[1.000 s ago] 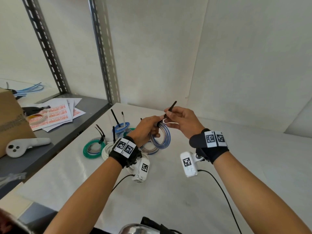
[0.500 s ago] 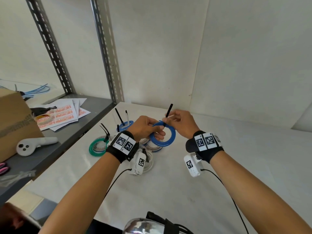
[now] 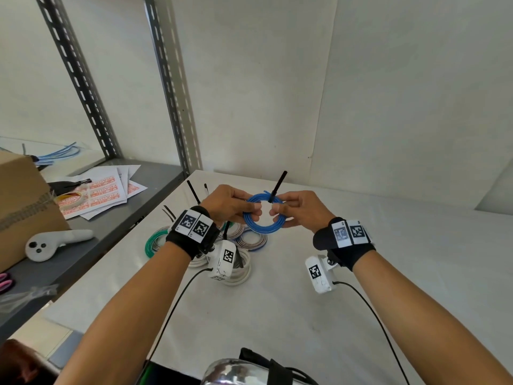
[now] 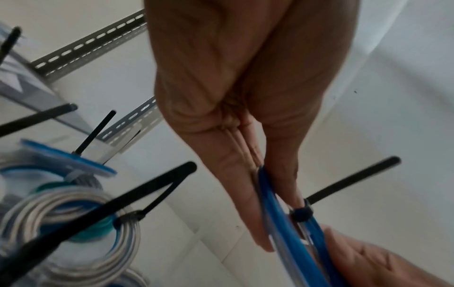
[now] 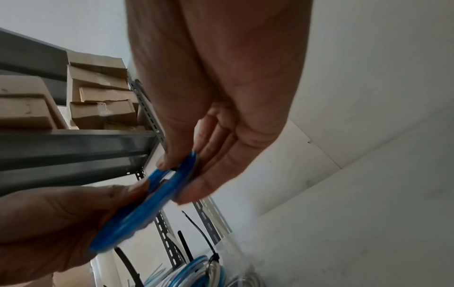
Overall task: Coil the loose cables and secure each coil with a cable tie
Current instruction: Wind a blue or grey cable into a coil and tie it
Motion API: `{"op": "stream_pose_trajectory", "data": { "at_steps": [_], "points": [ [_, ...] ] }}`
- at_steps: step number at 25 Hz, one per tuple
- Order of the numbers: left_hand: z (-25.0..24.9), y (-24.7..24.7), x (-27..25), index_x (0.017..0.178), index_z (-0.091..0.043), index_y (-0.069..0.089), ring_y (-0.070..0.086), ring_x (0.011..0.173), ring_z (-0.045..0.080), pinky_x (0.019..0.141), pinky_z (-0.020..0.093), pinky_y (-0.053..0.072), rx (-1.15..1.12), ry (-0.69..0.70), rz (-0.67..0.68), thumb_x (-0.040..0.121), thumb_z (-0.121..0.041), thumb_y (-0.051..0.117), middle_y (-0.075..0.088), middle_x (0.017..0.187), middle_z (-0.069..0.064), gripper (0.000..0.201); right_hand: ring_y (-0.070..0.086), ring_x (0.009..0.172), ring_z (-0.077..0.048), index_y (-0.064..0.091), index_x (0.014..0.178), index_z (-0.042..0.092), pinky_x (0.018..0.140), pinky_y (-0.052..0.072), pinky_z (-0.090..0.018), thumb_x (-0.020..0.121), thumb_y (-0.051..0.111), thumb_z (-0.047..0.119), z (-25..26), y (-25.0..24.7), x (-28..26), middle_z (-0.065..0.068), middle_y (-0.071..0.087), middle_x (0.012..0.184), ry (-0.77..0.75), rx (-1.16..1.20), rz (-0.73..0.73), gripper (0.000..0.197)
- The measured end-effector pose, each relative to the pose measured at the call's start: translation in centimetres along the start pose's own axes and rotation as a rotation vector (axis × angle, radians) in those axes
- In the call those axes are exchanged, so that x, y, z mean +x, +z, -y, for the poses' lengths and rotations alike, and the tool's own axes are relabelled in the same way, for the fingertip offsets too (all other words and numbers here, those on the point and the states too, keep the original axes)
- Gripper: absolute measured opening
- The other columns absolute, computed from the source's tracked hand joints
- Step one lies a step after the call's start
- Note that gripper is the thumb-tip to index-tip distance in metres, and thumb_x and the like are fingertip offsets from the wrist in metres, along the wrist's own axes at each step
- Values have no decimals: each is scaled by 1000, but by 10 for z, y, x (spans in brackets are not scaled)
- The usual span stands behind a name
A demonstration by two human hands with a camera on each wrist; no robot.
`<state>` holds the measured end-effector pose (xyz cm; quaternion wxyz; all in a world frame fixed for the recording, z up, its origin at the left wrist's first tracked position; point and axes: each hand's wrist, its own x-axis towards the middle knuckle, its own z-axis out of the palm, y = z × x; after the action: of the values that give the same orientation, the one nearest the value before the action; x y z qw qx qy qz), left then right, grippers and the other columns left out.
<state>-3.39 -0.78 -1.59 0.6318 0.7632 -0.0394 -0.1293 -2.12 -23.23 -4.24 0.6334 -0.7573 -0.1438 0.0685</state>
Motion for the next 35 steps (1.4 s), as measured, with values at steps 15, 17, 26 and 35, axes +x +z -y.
{"op": "stream_pose_trajectory", "data": {
  "at_steps": [15, 17, 26, 35],
  "points": [
    [15, 31, 10, 123, -11, 63, 63, 108, 22, 91, 33, 49, 952, 114, -158, 88, -35, 76, 67, 118, 5, 45, 75, 80, -30, 72, 92, 7, 74, 64, -44, 78, 86, 15, -57, 19, 18, -18, 74, 91, 278, -393, -73, 21],
    [14, 36, 7, 117, -13, 67, 67, 100, 20, 87, 31, 51, 907, 154, -157, 89, -35, 73, 72, 108, 3, 36, 75, 83, -28, 73, 100, 8, 79, 63, -41, 79, 85, 21, -59, 23, 19, -16, 75, 97, 297, -471, -40, 27],
    [22, 145, 59, 141, -9, 52, 53, 130, 28, 106, 37, 42, 1084, 199, 212, 100, -45, 56, 57, 142, 13, 54, 59, 120, -28, 59, 131, 11, 93, 49, -33, 89, 71, 46, -39, -70, -32, -11, 60, 133, 420, -1056, -84, 56],
    [36, 188, 61, 160, -21, 19, 20, 153, 28, 123, 43, 20, 1328, 44, 416, 86, -68, 62, 16, 167, 11, 98, 64, 114, -26, 71, 114, 12, 95, 46, -28, 89, 73, 37, 14, -179, -104, -7, 71, 120, 328, -778, -610, 36]
  ]
}}
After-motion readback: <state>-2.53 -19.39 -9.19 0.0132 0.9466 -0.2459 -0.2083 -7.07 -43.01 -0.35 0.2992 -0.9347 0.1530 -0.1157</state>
